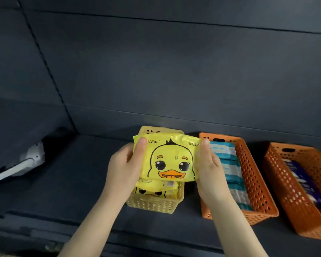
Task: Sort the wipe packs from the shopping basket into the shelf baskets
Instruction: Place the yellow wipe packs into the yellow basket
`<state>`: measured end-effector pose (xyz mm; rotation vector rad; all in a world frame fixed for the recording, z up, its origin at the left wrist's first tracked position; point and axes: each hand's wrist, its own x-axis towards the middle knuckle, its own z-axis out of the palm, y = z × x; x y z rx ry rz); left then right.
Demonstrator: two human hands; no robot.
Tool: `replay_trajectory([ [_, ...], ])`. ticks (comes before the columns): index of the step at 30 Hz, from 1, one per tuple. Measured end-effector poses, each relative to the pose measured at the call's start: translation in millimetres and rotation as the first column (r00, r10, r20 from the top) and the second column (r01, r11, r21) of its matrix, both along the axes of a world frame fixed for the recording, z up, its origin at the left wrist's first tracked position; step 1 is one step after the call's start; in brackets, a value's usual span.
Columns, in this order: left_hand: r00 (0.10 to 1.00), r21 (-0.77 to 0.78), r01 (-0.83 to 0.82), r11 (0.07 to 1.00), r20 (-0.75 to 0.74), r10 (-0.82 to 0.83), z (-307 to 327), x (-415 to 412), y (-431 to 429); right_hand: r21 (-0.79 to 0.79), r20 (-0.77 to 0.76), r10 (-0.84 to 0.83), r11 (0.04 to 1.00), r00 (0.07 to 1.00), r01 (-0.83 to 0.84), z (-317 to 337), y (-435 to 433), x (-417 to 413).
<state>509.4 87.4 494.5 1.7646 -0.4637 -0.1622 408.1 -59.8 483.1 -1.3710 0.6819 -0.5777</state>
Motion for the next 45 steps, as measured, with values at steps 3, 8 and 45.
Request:
replay_trajectory([
  [3, 1.0, -0.097, -0.008, 0.995, -0.013, 0.007, 0.3, 3.0, 1.1, -0.073, -0.001, 0.057, 0.996, 0.998, -0.057, 1.6, -4.2, 5.5],
  [8, 0.987, -0.168, 0.006, 0.986, -0.156, -0.032, -1.0, 24.7, 4.2, -0.321, -0.056, 0.052, 0.945, 0.997, -0.067, 5.7, -9.0, 20.6],
  [45, 0.988, 0.029, 0.134, 0.991, -0.085, -0.131, -28.2, 155.3, -13.1, -0.037, -0.098, -0.149, 0.989, 0.984, 0.146, -24.4, 11.8, 107.4],
])
